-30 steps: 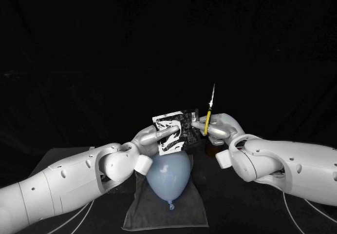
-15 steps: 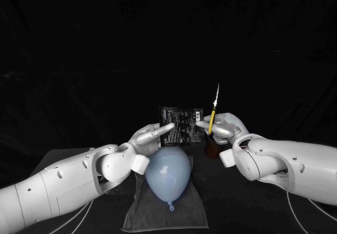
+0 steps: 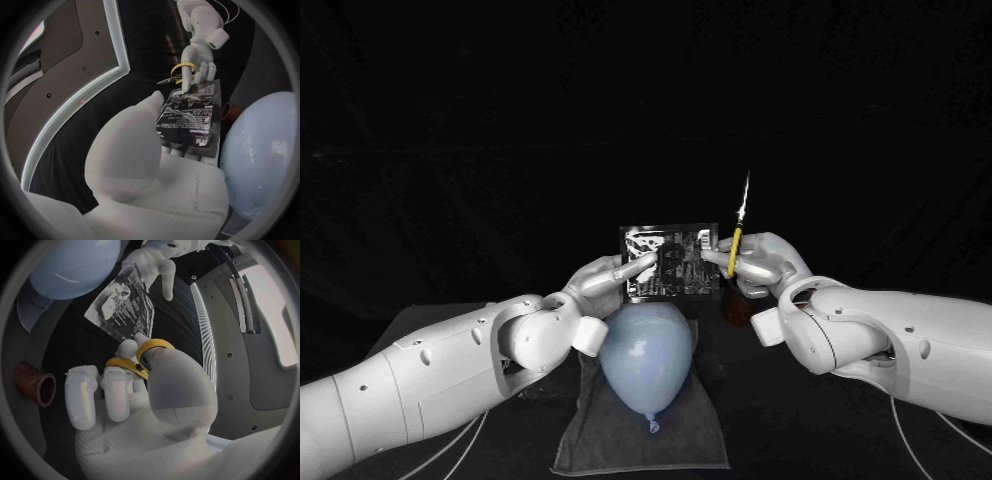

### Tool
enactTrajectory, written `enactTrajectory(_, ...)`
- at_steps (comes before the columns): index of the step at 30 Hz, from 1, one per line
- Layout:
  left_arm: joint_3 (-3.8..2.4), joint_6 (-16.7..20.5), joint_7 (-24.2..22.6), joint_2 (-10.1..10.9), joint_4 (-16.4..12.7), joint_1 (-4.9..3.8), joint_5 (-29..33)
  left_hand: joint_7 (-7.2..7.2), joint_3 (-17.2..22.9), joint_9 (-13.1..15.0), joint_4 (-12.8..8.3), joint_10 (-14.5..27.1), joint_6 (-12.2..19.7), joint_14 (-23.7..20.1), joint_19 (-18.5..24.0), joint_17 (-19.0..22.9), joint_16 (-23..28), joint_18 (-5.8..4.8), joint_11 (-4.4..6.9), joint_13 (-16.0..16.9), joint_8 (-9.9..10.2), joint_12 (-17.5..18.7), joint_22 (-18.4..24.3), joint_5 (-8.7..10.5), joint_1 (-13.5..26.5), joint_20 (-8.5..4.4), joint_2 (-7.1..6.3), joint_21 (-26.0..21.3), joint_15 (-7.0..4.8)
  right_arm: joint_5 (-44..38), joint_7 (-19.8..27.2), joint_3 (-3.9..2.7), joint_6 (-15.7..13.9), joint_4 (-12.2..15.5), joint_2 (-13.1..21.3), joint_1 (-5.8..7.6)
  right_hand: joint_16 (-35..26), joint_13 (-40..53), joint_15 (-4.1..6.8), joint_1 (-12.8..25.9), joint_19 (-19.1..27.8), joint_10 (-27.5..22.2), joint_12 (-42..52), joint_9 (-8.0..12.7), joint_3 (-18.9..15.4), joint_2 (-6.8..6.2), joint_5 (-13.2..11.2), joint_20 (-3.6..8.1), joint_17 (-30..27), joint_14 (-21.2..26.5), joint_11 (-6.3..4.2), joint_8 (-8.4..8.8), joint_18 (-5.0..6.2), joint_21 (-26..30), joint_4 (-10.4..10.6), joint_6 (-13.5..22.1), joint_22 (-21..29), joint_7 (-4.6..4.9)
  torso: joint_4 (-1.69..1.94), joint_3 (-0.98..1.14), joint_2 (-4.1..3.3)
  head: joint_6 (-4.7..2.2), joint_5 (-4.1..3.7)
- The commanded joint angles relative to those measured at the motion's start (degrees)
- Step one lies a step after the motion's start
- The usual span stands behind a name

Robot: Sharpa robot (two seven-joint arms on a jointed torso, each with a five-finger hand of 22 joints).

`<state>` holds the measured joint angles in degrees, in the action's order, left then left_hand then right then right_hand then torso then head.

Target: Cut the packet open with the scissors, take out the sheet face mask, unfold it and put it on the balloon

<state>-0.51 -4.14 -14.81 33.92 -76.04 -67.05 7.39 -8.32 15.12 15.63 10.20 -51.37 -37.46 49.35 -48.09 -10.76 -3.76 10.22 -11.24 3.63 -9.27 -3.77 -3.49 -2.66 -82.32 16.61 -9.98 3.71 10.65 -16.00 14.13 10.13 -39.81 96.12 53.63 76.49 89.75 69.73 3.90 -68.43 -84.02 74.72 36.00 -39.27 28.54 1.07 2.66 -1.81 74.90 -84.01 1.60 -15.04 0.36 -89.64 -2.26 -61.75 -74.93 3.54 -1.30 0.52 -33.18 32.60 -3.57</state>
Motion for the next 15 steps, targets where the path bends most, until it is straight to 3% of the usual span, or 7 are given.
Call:
enactTrajectory(1, -0.07, 3.68, 1.80, -0.29, -0.02, -0.13, -2.68, -1.08, -0.76, -0.28, 0.15, -0.01, 0.48, -0.48, 1.51, 0.13, -0.05, -0.04, -0.41, 0.07, 0.46, -0.04, 0.16, -0.10, 0.42, 0.06, 0.27, -0.32, 0.08, -1.81, 0.17, -0.07, 1.00, 0.41, -0.18, 0.06, 0.25, 20.27, 0.30, 0.12, -5.98, 15.28, 54.00, -3.87, 5.13, 0.65, 0.13, 0.32, 15.10, -5.99, -2.45, -0.37, -0.36, -0.36, -4.38, 0.24, -15.07, -0.04, 0.01, -0.01, -0.04, 0.24, 0.09)
enactTrajectory(2, -0.07, 4.07, 2.07, -0.35, 0.02, -0.14, -2.98, -1.36, -1.01, -0.37, 0.22, 0.00, 0.69, -0.57, 2.05, 0.17, -0.04, -0.08, -0.58, 0.07, 0.54, -0.03, 0.19, -0.10, 0.34, 0.07, 0.30, -0.36, 0.11, -1.92, 0.11, -0.07, 1.06, 0.47, -0.25, 0.06, 0.25, 20.27, 0.30, 0.12, -5.98, 15.28, 54.00, -3.87, 5.13, 0.65, 0.13, 0.32, 15.10, -5.99, -2.45, -0.37, -0.36, -0.36, -4.38, 0.24, -15.07, -0.04, 0.02, 0.00, -0.03, 0.33, 0.11)
enactTrajectory(3, -0.07, 4.35, 2.27, -0.40, 0.05, -0.16, -3.17, -2.91, -1.81, -0.52, 0.47, -0.04, 0.99, -0.73, 2.49, 0.26, -0.10, -0.11, -0.60, 0.06, 0.67, -0.02, 0.17, -0.11, -0.02, 0.07, 0.51, -0.29, 0.12, -1.98, 0.06, -0.07, 1.10, 0.50, -0.32, 0.06, 0.25, 20.27, 0.30, 0.12, -5.98, 15.28, 54.00, -3.87, 5.13, 0.65, 0.13, 0.32, 15.10, -5.99, -2.45, -0.37, -0.36, -0.36, -4.38, 0.24, -15.07, -0.04, 0.03, 0.01, -0.02, 0.38, 0.08)
enactTrajectory(10, -0.06, 5.05, 3.38, -0.77, 0.23, -0.24, -3.88, -3.76, -2.23, 0.29, 0.28, -0.86, -1.66, -0.03, 1.68, 0.22, -0.50, 0.07, -0.78, 0.11, -0.25, -0.20, 0.03, -0.11, -1.70, 0.04, 1.44, 0.07, 0.01, -2.23, -0.22, -0.07, 1.35, 0.65, -1.19, 0.06, 0.25, 20.27, 0.30, 0.12, -5.98, 15.28, 54.00, -3.87, 5.13, 0.65, 0.13, 0.32, 15.10, -5.99, -2.45, -0.37, -0.36, -0.36, -4.38, 0.24, -15.07, -0.04, -0.03, 0.00, -0.02, 0.52, 0.02)
enactTrajectory(15, -0.06, 4.39, 3.87, -1.03, 0.32, -0.26, -3.81, -4.16, -1.73, 1.08, -0.30, -1.76, -4.41, 0.91, -4.70, 0.11, -0.88, 0.42, -0.63, 0.13, -1.22, -0.30, -0.54, -0.11, -3.54, -0.19, 2.46, 1.41, -0.29, -2.29, -0.36, -0.07, 1.46, 0.52, -2.04, 0.06, 0.25, 20.27, 0.30, 0.12, -5.98, 15.28, 54.00, -3.87, 5.13, 0.65, 0.13, 0.32, 15.10, -5.99, -2.45, -0.37, -0.36, -0.36, -4.38, 0.24, -15.07, -0.04, 0.00, -0.01, -0.01, 0.59, -0.03)
